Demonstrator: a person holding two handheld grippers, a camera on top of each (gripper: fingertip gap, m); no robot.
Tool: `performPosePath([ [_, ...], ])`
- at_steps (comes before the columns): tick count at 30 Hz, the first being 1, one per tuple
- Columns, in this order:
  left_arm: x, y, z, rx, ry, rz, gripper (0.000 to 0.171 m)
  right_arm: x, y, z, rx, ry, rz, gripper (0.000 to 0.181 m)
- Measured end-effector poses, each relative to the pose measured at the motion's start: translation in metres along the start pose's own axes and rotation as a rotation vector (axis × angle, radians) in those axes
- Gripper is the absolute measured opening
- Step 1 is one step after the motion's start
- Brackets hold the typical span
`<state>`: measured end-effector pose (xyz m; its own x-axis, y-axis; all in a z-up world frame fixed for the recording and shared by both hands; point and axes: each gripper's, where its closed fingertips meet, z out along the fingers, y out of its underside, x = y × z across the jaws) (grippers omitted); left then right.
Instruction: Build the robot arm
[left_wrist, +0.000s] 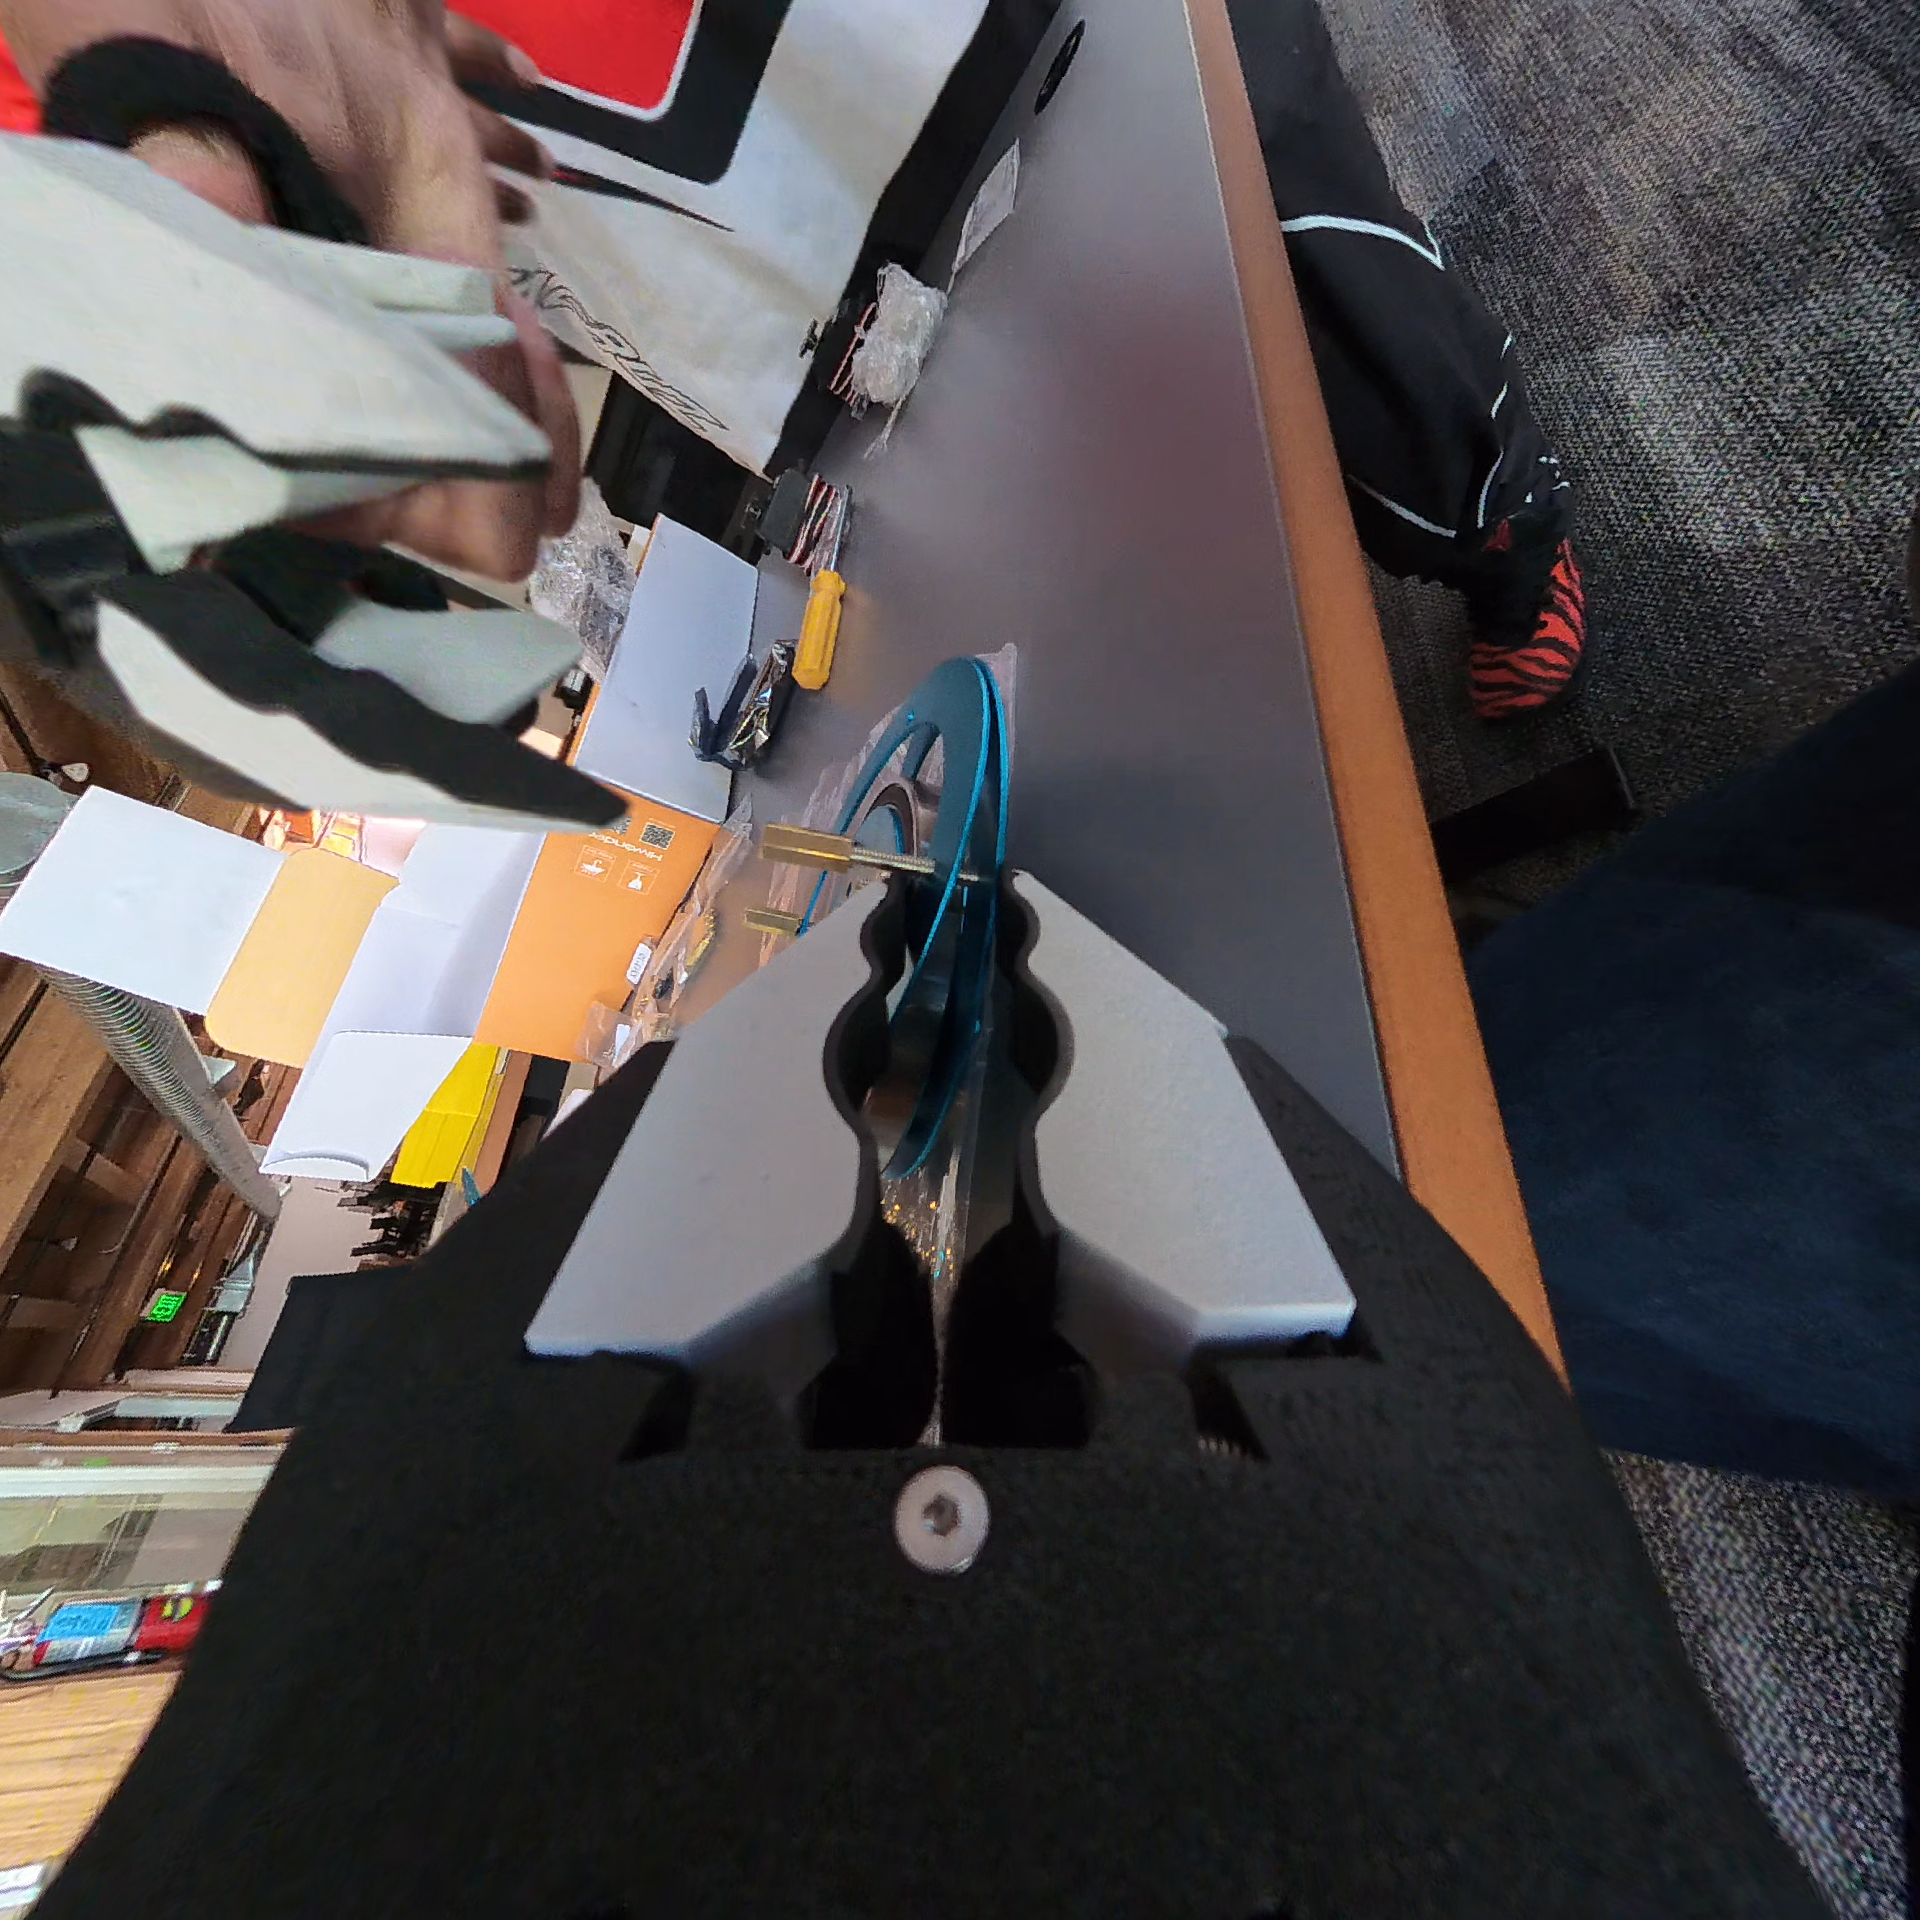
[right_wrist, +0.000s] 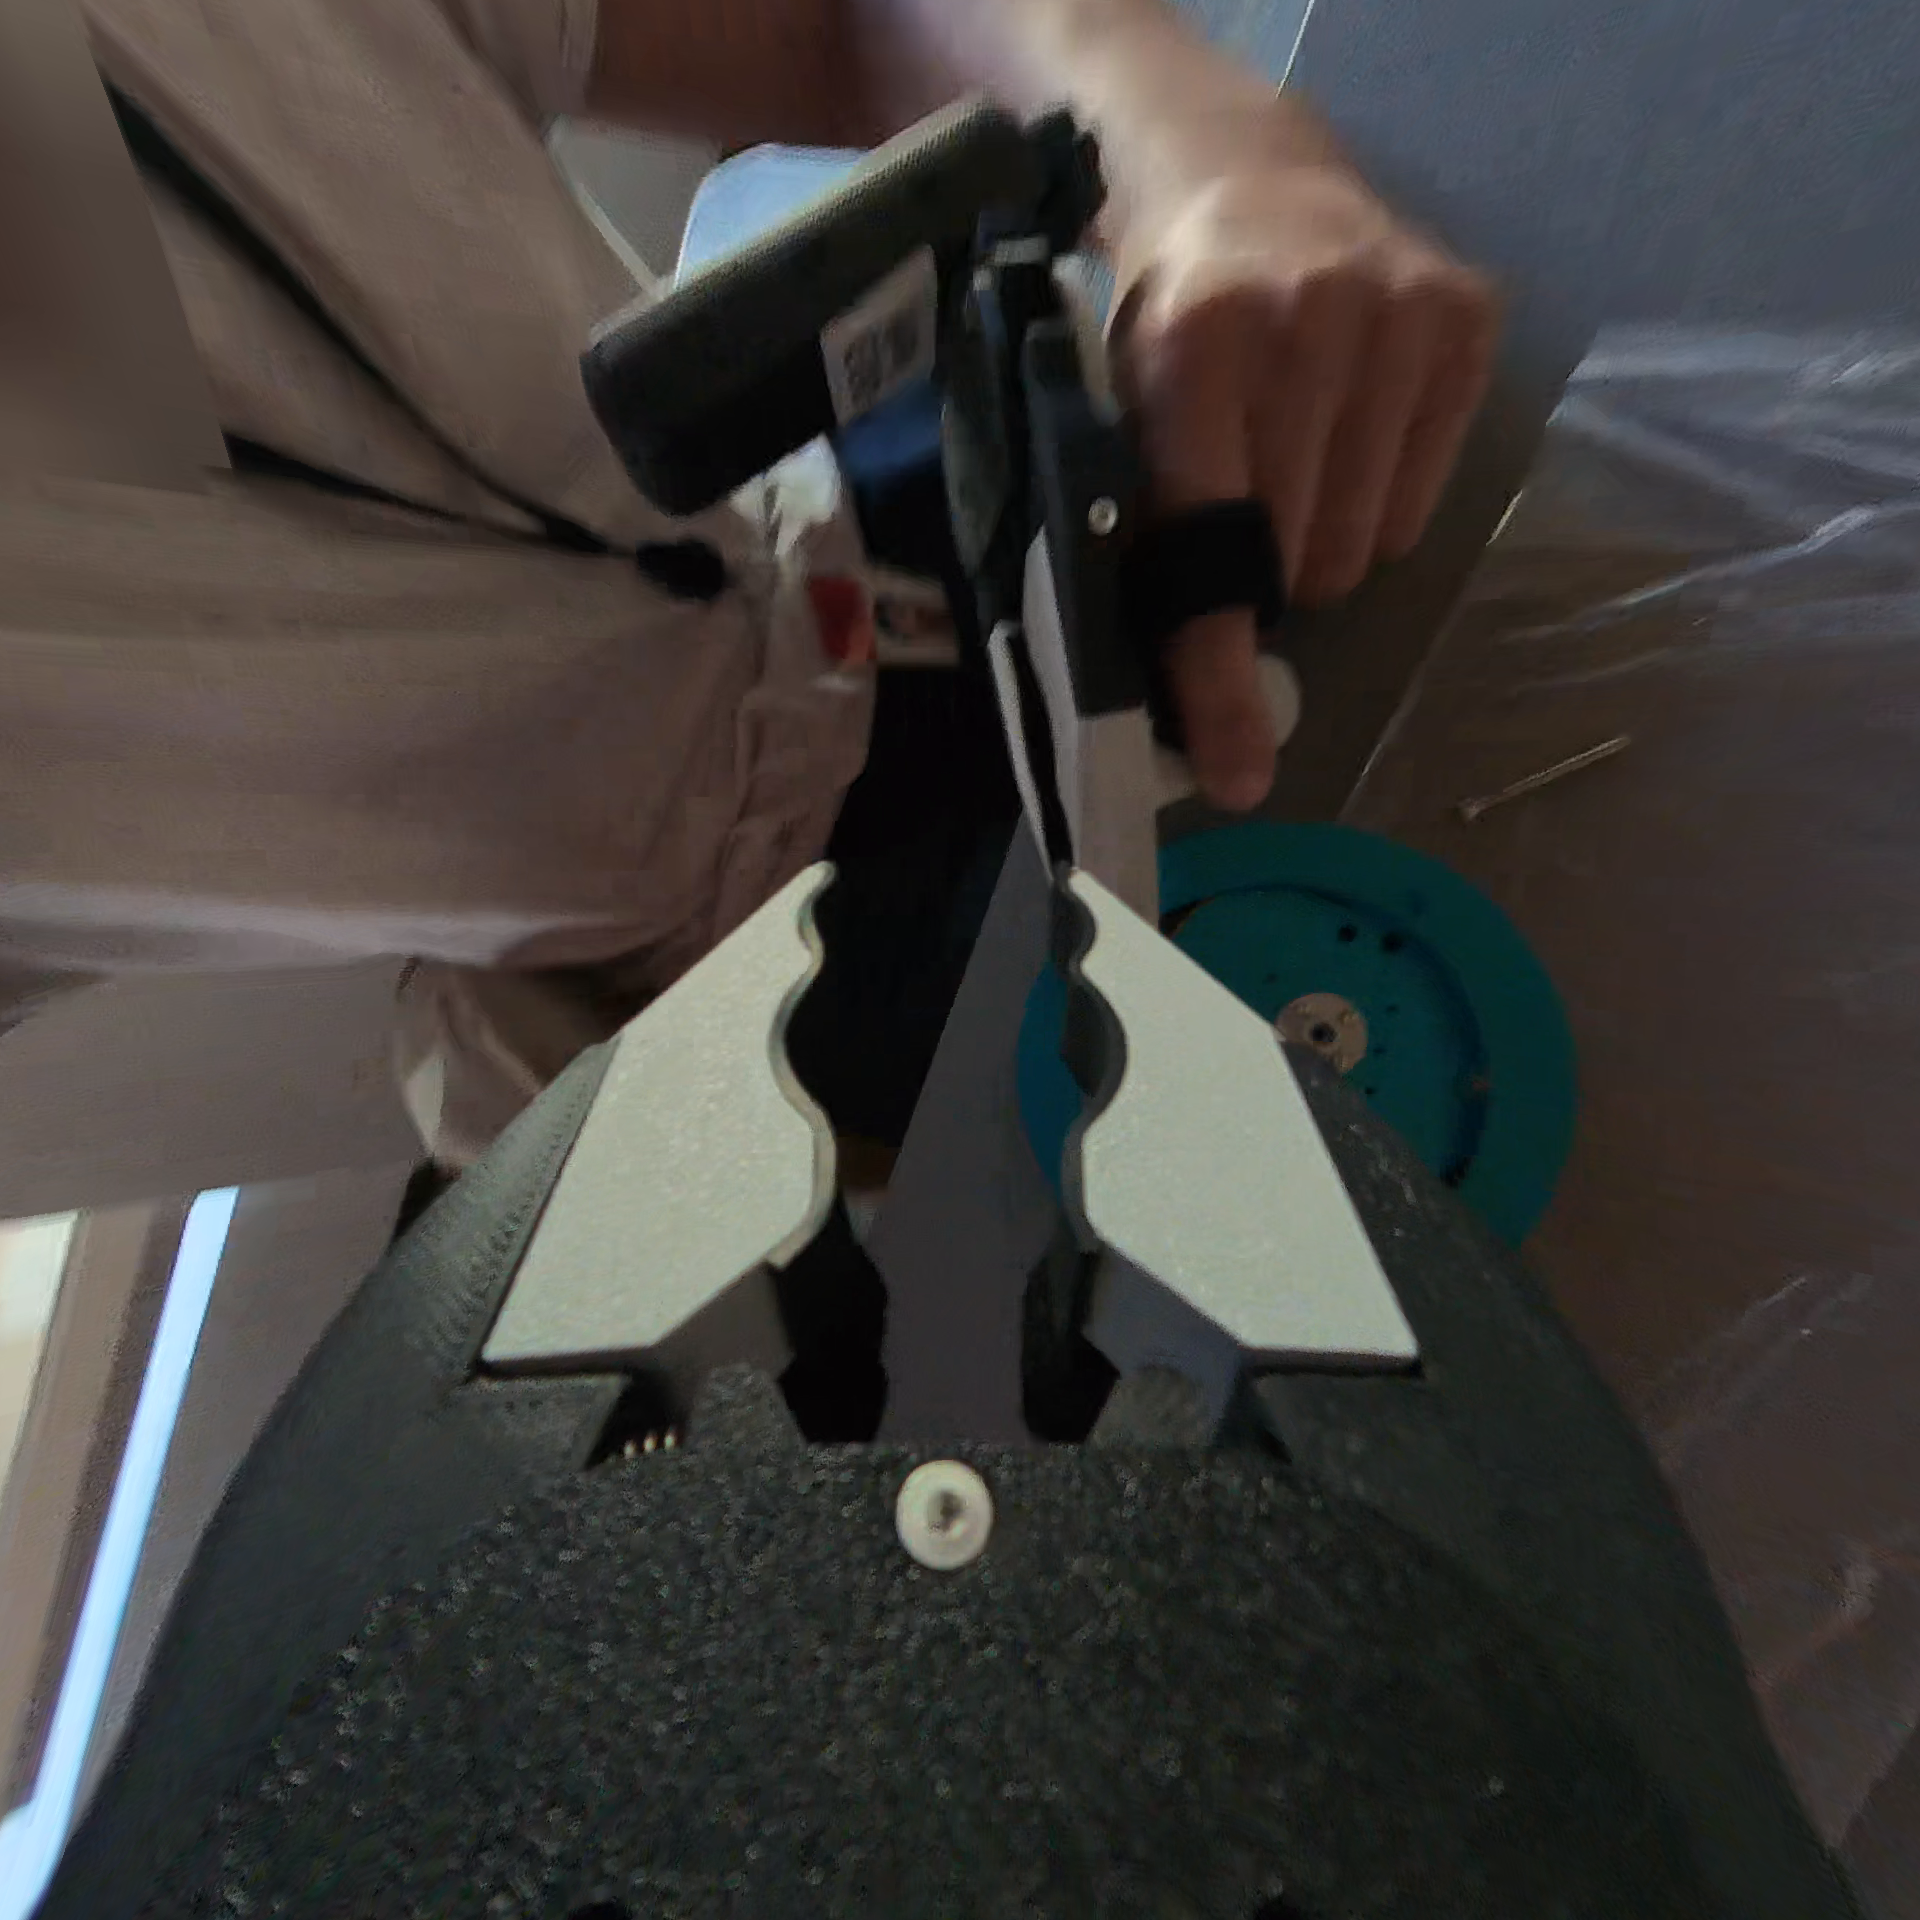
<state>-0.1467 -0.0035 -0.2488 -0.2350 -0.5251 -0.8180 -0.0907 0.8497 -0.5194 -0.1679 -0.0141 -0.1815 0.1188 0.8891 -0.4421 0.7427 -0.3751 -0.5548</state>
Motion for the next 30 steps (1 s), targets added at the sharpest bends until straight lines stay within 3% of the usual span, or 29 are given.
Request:
performPosePath([
  [3, 0.001, 0.0, 0.0, 0.0, -0.002, 0.011, 0.017, 0.01, 0.014, -0.005, -0.205, 0.02, -0.09, 0.033],
  [6, 0.001, -0.001, 0.0, 0.003, 0.0, 0.008, 0.017, 0.027, 0.015, -0.011, -0.314, 0.108, -0.275, 0.025],
  [9, 0.001, -0.001, 0.0, 0.005, 0.004, 0.001, 0.017, 0.03, 0.022, -0.003, -0.401, 0.07, -0.331, 0.024],
  [14, 0.001, -0.001, 0.0, 0.008, 0.009, -0.012, 0.017, 0.026, 0.023, 0.013, -0.388, 0.038, -0.425, 0.017],
  [30, -0.001, -0.001, 0.0, 0.012, 0.013, -0.033, 0.017, 0.034, 0.024, 0.016, -0.422, 0.095, -0.518, 0.005],
])
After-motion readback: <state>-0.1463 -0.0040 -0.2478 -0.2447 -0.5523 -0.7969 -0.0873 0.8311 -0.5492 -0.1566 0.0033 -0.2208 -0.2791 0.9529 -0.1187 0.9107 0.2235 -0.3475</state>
